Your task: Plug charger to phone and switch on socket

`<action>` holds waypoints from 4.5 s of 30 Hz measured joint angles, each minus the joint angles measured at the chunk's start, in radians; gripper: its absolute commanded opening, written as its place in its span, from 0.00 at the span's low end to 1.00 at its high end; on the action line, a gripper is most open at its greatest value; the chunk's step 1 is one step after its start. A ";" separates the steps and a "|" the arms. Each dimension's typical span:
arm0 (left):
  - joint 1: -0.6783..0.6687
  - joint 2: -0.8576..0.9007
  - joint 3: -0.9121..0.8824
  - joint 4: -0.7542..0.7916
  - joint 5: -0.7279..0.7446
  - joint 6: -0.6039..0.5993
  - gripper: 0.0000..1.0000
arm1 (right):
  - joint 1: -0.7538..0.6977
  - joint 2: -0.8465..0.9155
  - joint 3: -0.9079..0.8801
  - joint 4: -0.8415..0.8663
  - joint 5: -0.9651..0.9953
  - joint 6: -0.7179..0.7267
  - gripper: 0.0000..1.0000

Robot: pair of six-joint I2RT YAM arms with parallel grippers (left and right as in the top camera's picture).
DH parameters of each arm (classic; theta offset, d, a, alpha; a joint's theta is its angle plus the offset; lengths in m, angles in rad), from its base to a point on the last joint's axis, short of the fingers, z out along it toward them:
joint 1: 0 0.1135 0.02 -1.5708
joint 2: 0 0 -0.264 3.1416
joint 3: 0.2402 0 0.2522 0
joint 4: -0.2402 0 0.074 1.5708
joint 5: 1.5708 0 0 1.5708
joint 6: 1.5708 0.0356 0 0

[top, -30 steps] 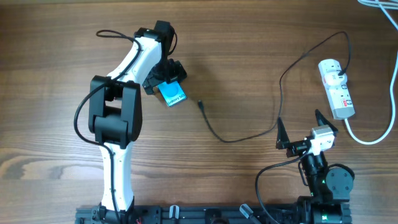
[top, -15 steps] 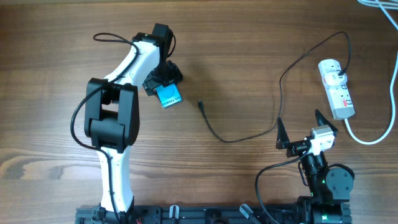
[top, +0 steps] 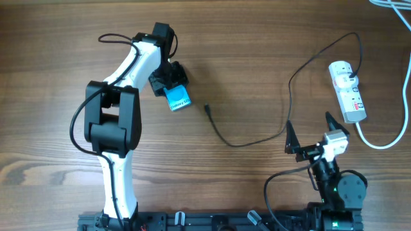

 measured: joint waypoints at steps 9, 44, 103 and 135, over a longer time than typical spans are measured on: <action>0.001 -0.024 -0.032 -0.041 0.119 0.087 0.70 | 0.000 0.270 0.377 -0.243 -0.228 0.129 1.00; -0.163 -0.081 -0.037 -0.107 0.303 0.104 0.84 | 0.404 1.894 1.008 -0.306 -0.640 0.415 0.83; -0.207 -0.032 -0.066 -0.071 0.051 -0.028 0.72 | 0.339 1.613 0.989 -0.671 -0.343 0.273 1.00; -0.168 -0.026 -0.071 -0.102 0.278 0.169 0.75 | 0.488 1.864 0.755 0.274 -0.569 0.814 0.40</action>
